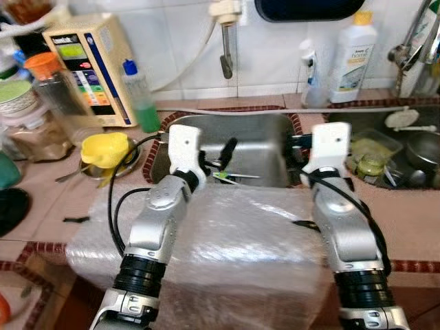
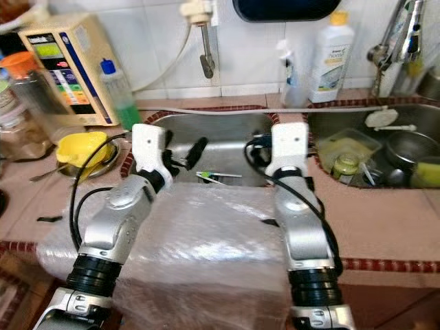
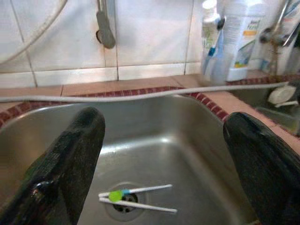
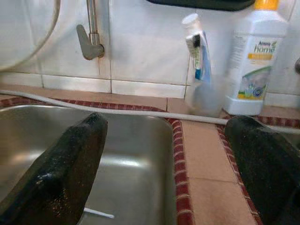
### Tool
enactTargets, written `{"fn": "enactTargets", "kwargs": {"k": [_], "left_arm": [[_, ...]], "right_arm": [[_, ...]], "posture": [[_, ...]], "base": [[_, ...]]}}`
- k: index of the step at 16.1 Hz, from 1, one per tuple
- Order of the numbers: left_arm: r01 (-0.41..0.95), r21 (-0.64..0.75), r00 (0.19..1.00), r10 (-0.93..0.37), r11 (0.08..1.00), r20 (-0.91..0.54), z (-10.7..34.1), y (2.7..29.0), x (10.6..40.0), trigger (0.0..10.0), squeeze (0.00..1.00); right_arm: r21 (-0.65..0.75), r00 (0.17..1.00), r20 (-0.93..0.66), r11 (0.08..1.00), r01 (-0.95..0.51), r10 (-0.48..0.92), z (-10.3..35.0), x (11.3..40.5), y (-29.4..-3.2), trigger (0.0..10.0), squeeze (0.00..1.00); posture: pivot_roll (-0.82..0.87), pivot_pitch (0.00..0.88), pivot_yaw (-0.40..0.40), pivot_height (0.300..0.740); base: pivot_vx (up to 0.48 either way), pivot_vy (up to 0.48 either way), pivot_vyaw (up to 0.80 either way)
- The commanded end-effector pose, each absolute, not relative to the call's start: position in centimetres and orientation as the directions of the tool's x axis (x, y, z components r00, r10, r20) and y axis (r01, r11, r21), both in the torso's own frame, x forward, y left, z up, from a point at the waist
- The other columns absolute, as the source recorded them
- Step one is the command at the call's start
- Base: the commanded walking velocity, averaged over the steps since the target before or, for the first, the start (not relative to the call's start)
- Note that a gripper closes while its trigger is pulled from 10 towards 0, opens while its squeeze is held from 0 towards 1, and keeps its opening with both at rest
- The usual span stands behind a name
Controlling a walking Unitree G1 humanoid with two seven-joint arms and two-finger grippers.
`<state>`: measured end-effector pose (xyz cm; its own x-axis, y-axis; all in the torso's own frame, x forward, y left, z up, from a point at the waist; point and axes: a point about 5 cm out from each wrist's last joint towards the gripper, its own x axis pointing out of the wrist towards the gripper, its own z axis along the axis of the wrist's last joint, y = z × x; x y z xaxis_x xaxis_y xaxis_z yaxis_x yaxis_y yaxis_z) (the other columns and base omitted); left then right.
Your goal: Kitchen organization
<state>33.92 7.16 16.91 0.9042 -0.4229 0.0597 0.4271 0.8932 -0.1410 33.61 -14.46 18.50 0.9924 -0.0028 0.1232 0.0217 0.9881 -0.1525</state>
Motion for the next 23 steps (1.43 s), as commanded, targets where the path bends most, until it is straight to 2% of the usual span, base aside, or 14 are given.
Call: {"fn": "enactTargets", "kwargs": {"k": [1,5,8,13,17,20,23], "left_arm": [[0.419,-0.154,0.908,-0.416,0.895,0.051,17.0,7.0,34.0,10.0,0.0],[0.37,-0.196,0.926,-0.376,0.908,0.005,16.7,7.9,34.4,10.0,0.0],[0.342,-0.159,0.939,-0.34,0.926,0.038,17.4,8.7,34.7,10.0,0.0],[0.313,-0.138,0.95,-0.307,0.94,0.064,17.2,10.1,34.1,10.0,0.0],[0.292,-0.136,0.956,-0.288,0.947,0.05,15.8,10.0,33.2,10.0,0.0],[0.301,-0.123,0.953,-0.295,0.946,0.069,15.5,8.7,33.1,10.0,0.0],[0.331,-0.083,0.942,-0.324,0.94,0.087,15.8,8.3,33.5,10.0,0.0]], "right_arm": [[-0.145,0.992,0.123,0.989,0.024,-0.006,18.6,33.5,-14.6,10.0,0.0],[-0.133,0.992,0.128,0.991,0.026,-0.009,18.6,33.0,-14.6,10.0,0.0],[-0.095,0.978,0.208,0.995,0.025,-0.005,19.7,32.4,-14.6,10.0,0.0],[-0.125,0.98,0.199,0.992,0.014,0.011,19.5,30.8,-14.9,10.0,0.0],[-0.155,0.987,0.158,0.988,0.001,0.024,18.8,30.0,-15.4,10.0,0.0],[-0.239,0.993,0.1,0.97,-0.044,0.07,18.7,30.3,-15.5,10.0,0.0],[-0.253,0.993,0.086,0.966,-0.054,0.078,18.6,31.4,-15.3,10.0,0.0]], "posture": [[-0.04,0.0,0.156,0.74],[-0.04,0.0,0.162,0.74],[-0.04,0.0,0.151,0.74],[-0.05,0.0,0.127,0.74],[-0.09,0.0,0.053,0.74],[-0.08,0.0,-0.055,0.74],[-0.08,0.0,-0.061,0.74]], "base": [[0.0,0.0,0.0],[0.0,0.0,0.0],[0.0,0.0,0.0],[0.0,0.0,0.0],[0.0,0.0,0.0],[0.0,0.0,0.0],[0.0,0.0,0.0]]}}
